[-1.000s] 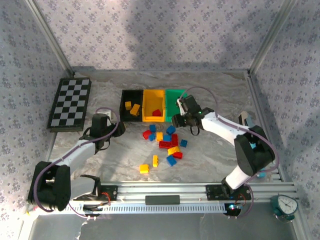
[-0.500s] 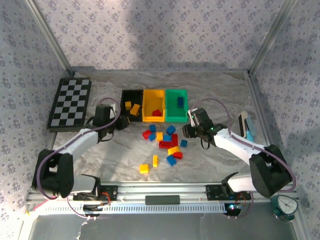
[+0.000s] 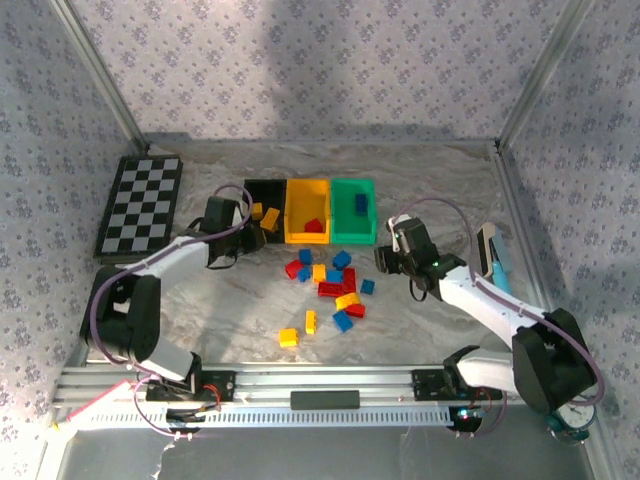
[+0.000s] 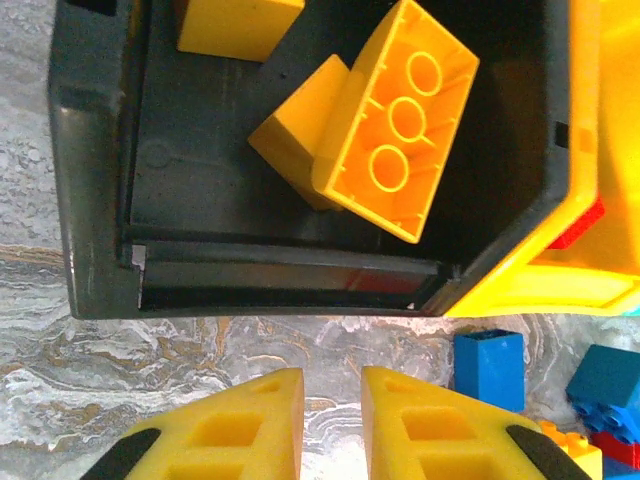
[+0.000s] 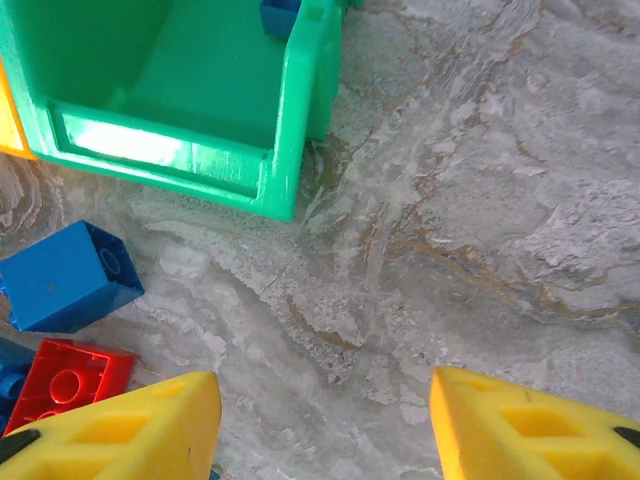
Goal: Sort the legos into containers by color
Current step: Move the lego into the container.
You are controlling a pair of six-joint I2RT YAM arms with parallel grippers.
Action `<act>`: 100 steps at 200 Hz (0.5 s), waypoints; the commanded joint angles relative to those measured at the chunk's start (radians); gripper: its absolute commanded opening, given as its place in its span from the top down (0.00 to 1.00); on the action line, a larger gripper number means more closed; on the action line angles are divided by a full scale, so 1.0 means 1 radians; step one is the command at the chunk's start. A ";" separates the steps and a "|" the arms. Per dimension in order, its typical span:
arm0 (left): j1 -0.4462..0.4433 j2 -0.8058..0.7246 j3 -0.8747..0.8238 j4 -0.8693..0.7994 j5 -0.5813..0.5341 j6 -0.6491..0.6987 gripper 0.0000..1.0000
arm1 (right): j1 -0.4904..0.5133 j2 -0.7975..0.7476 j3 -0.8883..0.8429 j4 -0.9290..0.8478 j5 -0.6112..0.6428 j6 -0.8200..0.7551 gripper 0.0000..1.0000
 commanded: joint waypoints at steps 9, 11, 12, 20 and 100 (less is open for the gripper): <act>-0.002 0.046 0.062 -0.016 -0.015 -0.018 0.79 | -0.013 -0.045 -0.022 -0.011 0.030 -0.014 0.42; -0.002 0.049 0.066 -0.017 -0.014 -0.018 0.79 | -0.012 -0.047 -0.023 -0.011 0.029 -0.014 0.42; -0.001 0.051 0.067 -0.016 -0.013 -0.018 0.79 | -0.012 -0.047 -0.023 -0.011 0.030 -0.014 0.42; -0.002 0.061 0.078 -0.017 -0.009 -0.020 0.79 | -0.014 -0.049 -0.024 -0.009 0.030 -0.014 0.42; -0.001 0.186 0.206 -0.040 0.013 -0.018 0.79 | -0.019 -0.079 -0.027 -0.021 0.038 -0.017 0.42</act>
